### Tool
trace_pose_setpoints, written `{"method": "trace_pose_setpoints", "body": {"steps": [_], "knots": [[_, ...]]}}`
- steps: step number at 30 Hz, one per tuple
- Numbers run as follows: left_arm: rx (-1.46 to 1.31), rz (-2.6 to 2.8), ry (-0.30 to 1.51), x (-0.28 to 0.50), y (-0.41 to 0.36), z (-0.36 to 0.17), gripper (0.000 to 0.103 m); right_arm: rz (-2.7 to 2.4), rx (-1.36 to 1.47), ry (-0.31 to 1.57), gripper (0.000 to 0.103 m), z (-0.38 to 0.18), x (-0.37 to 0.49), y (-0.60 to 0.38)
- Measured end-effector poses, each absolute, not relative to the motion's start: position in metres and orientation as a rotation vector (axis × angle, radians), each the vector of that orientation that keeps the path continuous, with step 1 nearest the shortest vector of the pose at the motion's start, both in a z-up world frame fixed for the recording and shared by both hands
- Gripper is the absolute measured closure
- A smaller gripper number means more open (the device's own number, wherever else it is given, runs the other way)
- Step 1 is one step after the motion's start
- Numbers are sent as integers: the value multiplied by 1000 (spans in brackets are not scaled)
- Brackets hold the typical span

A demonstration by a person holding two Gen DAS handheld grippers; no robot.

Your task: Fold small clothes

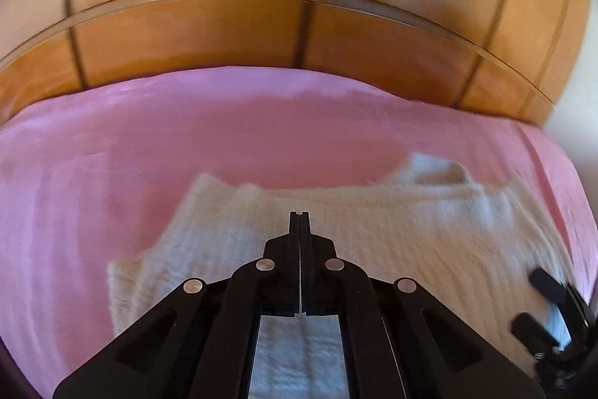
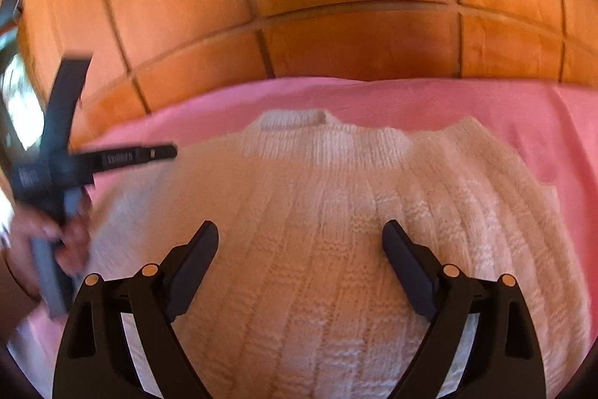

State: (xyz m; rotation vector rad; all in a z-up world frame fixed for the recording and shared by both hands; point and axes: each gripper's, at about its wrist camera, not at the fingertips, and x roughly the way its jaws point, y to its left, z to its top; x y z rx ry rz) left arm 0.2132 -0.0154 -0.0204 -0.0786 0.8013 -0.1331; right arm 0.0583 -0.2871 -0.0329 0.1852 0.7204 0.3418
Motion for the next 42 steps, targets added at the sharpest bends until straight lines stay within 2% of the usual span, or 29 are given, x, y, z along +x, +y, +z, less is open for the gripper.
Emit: {"method": "trace_pose_setpoints", "body": {"steps": [3,11,12,14,16,23,29,35,40,42], "knots": [[-56,-92,872,228,-20,-51,103,314,91,731,5,-44,61,-272],[-32,-50,864,223,-27,-40,101,293,46,735,3,-46,63,-265],[-55,-40,856,214,-23,-35,96,294,48,735,3,-47,63,-266],[-90,-37,824,193,-12,-27,61,295,50,733,3,-47,63,-266],[-119,-21,773,168,0,-19,50,299,56,731,3,-47,62,-267],[-167,21,782,105,25,-33,50,301,61,730,3,-47,62,-267],[-100,36,785,102,16,-43,50,364,58,794,3,-34,60,-278],[-162,33,799,94,19,-36,50,276,242,754,3,0,45,-365],[-187,30,792,75,15,-29,49,186,435,847,4,-29,52,-441],[-165,18,796,68,9,-27,47,231,532,912,9,-51,51,-453]]}}
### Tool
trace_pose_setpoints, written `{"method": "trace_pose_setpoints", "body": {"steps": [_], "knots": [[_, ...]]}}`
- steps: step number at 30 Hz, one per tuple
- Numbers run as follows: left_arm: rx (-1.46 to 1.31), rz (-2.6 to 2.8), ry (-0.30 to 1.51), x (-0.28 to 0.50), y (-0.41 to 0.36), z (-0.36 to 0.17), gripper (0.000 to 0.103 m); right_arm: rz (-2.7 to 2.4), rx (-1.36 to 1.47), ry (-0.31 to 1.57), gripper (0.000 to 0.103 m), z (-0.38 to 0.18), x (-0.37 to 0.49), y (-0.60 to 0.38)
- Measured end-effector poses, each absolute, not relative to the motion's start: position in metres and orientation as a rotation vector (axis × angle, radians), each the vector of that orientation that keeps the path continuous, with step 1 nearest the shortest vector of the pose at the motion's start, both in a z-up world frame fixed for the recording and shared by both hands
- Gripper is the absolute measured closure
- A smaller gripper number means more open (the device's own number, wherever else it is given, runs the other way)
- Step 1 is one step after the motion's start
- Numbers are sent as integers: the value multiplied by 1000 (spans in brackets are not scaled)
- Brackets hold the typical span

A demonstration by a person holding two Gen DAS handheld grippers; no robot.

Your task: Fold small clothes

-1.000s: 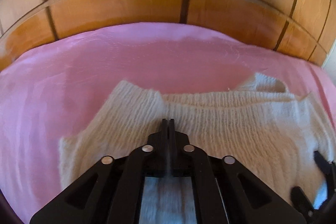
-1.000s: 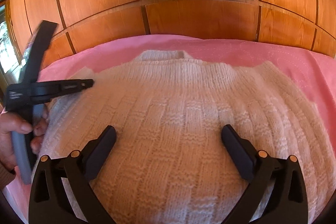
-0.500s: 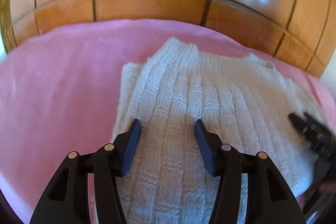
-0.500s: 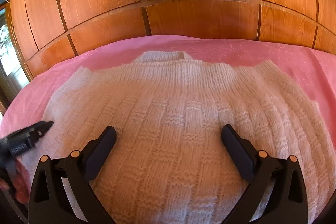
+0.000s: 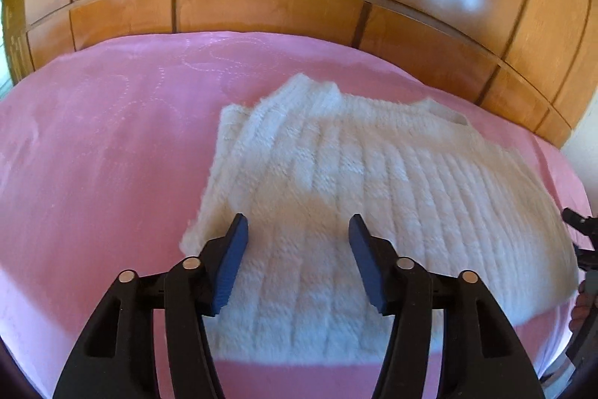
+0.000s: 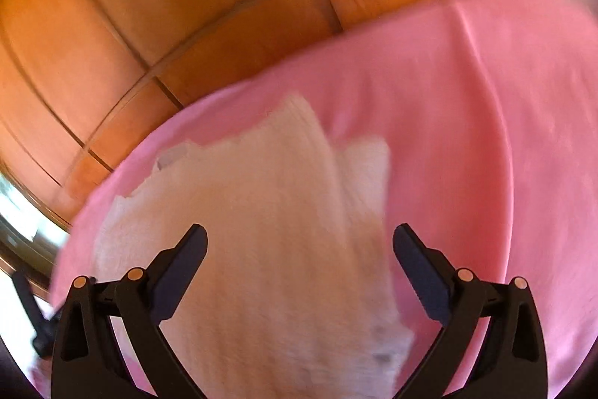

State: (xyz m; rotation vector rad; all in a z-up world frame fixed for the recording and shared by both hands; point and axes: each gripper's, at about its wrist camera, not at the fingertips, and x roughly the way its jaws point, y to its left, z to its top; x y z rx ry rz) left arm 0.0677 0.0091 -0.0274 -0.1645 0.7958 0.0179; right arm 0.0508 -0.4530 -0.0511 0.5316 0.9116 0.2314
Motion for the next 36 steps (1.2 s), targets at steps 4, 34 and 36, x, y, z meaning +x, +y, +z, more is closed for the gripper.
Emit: {"method": "trace_pose_setpoints", "body": {"steps": [4,34,36], "knots": [[-86,1,787,52,-6,-25,47,326,543,914,13,-60,31,-448],[-18,-100,804,46,-46,-30,47,422,653,958,71,-70,13,-450],[-20,-105,807,48,-46,-31,47,422,651,963,72,-69,14,-450]]}}
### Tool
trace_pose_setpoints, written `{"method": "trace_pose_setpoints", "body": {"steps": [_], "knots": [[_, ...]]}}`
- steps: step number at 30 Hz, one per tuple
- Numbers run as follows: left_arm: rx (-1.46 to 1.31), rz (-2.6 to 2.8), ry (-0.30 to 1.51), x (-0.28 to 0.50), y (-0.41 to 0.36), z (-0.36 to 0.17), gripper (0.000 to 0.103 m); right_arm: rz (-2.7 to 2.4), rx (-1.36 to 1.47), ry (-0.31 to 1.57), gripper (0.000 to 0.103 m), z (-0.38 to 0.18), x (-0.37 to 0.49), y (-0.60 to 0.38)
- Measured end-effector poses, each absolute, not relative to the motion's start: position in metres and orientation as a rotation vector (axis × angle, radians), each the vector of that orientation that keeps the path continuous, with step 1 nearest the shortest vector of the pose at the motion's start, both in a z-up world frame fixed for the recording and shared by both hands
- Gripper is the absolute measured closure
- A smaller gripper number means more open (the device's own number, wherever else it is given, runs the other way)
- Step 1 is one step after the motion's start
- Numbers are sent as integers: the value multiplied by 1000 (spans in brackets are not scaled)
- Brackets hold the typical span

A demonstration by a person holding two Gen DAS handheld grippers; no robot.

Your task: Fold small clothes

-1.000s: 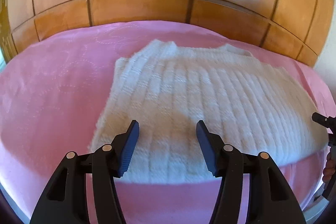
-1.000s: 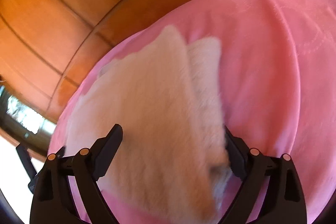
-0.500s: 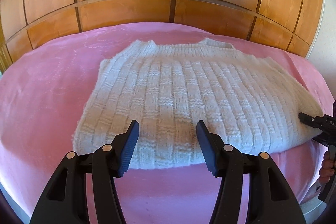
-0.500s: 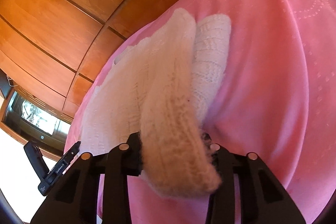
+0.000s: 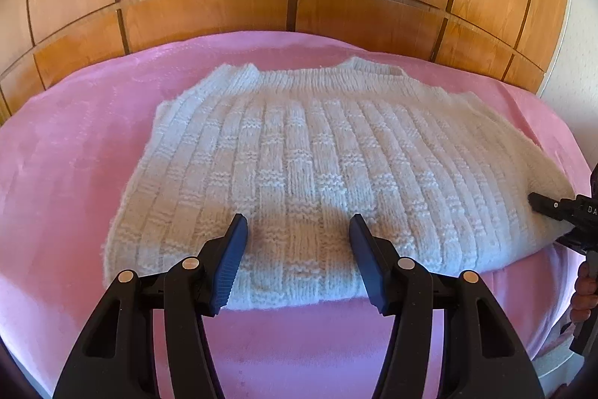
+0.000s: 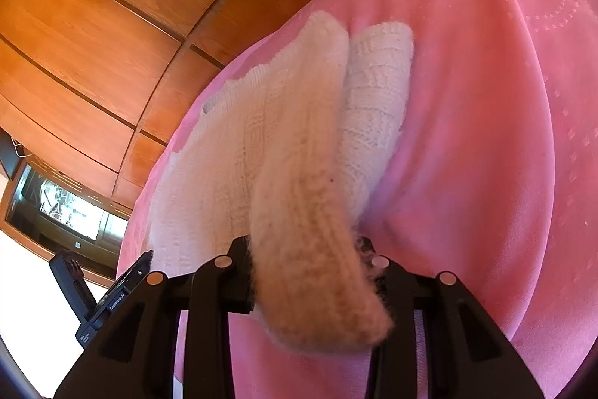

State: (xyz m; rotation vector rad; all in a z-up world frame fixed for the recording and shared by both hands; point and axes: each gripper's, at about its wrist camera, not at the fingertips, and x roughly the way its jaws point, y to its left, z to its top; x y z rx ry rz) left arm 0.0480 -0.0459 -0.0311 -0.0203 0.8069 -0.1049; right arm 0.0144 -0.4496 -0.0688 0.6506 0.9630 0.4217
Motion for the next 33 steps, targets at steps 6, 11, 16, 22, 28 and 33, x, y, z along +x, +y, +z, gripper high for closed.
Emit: {"method": "trace_pose_setpoints", "body": {"steps": [6,11,16,22,28,33], "knots": [[-71,-145,814,51,-38,-29,47,448,634,956,77,-49,16,-437],[-230,-245,839,55,-11,-24,59,511,652,904,78,-17,20,-418],[-398,-320,829,57,25,-15,61,622,608,856,79,19,30,-367],[-531,-310,777,50,67,-1,61,796,527,835,78,43,43,-273],[-629,-295,738,45,103,3,61,889,270,895,78,22,35,-167],[-730,-333,764,46,122,-3,56,908,-24,857,61,-3,9,-105]]}}
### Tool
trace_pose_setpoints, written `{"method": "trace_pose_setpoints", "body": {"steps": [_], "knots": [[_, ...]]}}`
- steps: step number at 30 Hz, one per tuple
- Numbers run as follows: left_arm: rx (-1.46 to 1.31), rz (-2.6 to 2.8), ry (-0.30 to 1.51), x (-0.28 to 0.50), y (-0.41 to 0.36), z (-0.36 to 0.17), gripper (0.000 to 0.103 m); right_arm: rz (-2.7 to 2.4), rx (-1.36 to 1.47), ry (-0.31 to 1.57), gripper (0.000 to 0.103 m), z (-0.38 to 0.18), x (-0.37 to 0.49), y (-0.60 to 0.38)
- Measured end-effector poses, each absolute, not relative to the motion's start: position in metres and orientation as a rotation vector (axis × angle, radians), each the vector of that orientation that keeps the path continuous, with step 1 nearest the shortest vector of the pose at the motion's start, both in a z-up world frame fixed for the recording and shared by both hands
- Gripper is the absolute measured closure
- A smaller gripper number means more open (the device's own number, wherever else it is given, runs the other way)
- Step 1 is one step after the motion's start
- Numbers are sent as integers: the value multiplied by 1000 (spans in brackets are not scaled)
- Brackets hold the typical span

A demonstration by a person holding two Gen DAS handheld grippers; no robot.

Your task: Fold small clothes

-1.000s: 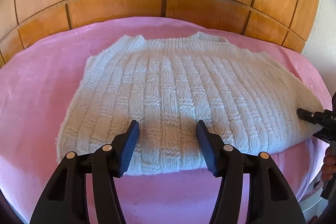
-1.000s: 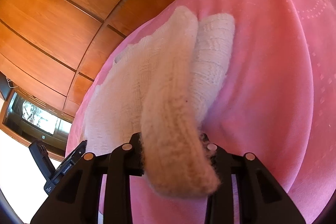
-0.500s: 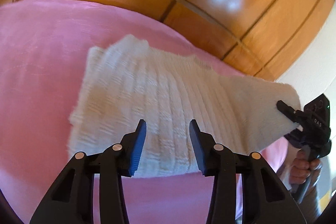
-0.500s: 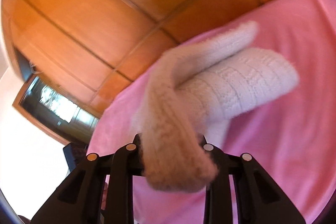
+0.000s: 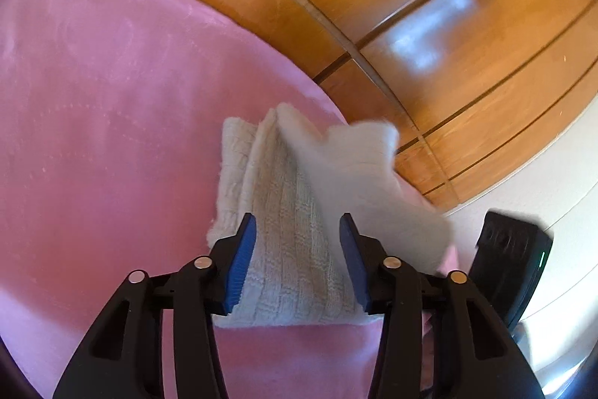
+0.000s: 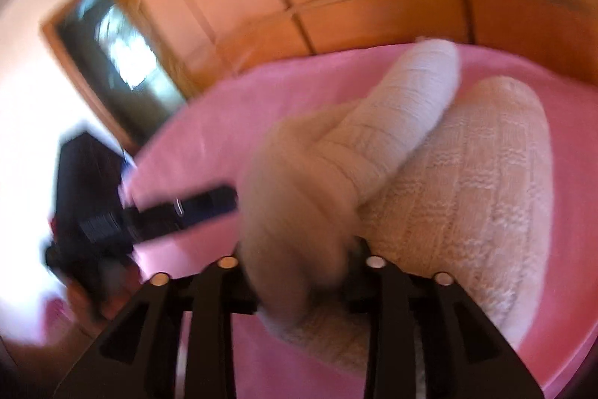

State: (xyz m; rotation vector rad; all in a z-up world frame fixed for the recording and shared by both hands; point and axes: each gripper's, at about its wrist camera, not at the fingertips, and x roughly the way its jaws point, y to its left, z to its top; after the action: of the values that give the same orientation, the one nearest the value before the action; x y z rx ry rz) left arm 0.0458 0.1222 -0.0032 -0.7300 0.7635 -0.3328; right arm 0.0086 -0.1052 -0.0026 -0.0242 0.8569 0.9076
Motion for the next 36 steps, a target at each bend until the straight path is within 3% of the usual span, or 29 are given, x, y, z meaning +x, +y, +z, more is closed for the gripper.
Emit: {"method": "trace_pose_setpoints", "body": {"steps": [2,3,5,10,15,18,20,21,25,27,32,36], "knots": [[-764,-351,770,48,125,-3,55,957,-36,838,26,-5,1,-102],[-776,-360,767,48,125,-1,55,971,-24,825,22,-3,-5,-105],[-808,-391,756,50,126,2,44,976,-8,800,21,3,-16,-109],[-826,-439,812,64,118,3,42,920,75,800,19,3,-33,-161],[-766,-453,913,91,90,-2,42,798,156,793,19,-1,-43,-214],[-663,-416,948,104,71,-3,70,717,174,787,20,3,-42,-231],[-579,-386,940,108,61,3,88,695,207,777,27,8,-38,-244],[-552,-374,926,107,62,7,89,682,222,763,28,11,-34,-250],[-495,-336,844,94,75,32,91,668,193,739,56,16,-16,-244],[-474,-297,818,84,87,36,91,702,141,758,61,12,-13,-221],[-316,-112,955,85,93,-18,90,707,40,843,60,-30,-24,-176],[-296,-67,865,74,89,2,80,700,18,826,56,-20,-29,-179]]}}
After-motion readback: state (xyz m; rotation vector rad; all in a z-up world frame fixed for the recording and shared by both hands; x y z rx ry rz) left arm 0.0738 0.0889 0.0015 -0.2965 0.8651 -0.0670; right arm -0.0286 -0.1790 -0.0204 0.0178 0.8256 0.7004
